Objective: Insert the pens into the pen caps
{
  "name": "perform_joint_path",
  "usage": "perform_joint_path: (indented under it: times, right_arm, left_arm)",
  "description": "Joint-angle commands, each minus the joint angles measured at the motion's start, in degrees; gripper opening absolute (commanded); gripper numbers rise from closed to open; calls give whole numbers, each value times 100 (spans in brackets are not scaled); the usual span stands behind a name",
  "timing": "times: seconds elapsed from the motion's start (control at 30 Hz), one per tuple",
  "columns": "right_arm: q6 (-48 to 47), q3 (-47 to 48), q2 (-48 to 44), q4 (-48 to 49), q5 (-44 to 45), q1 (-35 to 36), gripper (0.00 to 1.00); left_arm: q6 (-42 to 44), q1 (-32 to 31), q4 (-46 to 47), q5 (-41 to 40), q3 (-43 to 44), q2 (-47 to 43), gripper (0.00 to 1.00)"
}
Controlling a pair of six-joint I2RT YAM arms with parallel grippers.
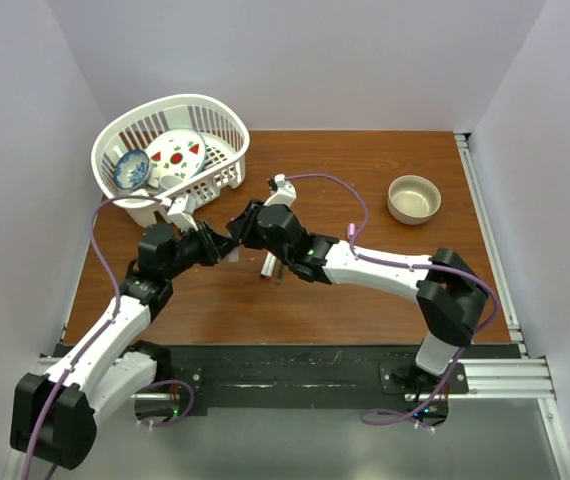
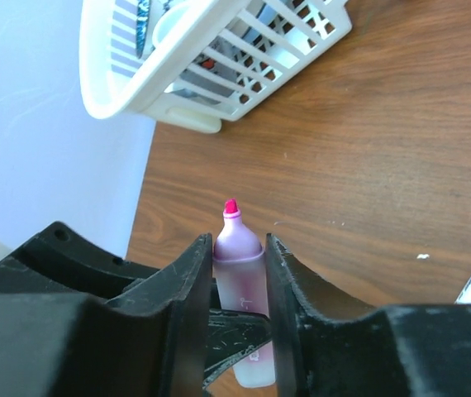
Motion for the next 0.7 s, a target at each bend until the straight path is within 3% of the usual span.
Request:
perform_joint_path:
  times: [0.0, 0.13, 0.33, 0.4, 0.67]
  right_arm:
    - [-367, -302, -623, 36, -237, 76, 50]
    - [-702, -566, -1237, -587, 71, 15, 68]
    - [-1343, -356, -1661, -1973, -79, -608, 68]
    - [-1615, 20, -1608, -2572, 488, -811, 67]
    - [-2512, 883, -740, -4165, 643, -2392, 66]
  left_arm:
    - [236, -27, 350, 300, 277, -279, 0]
    - [446, -27, -36, 370, 505, -376, 0]
    - [1105, -19, -644, 502, 787, -367, 0]
    - [1229, -19, -933, 721, 892, -367, 0]
    - [1721, -27, -1496, 924, 963, -490, 0]
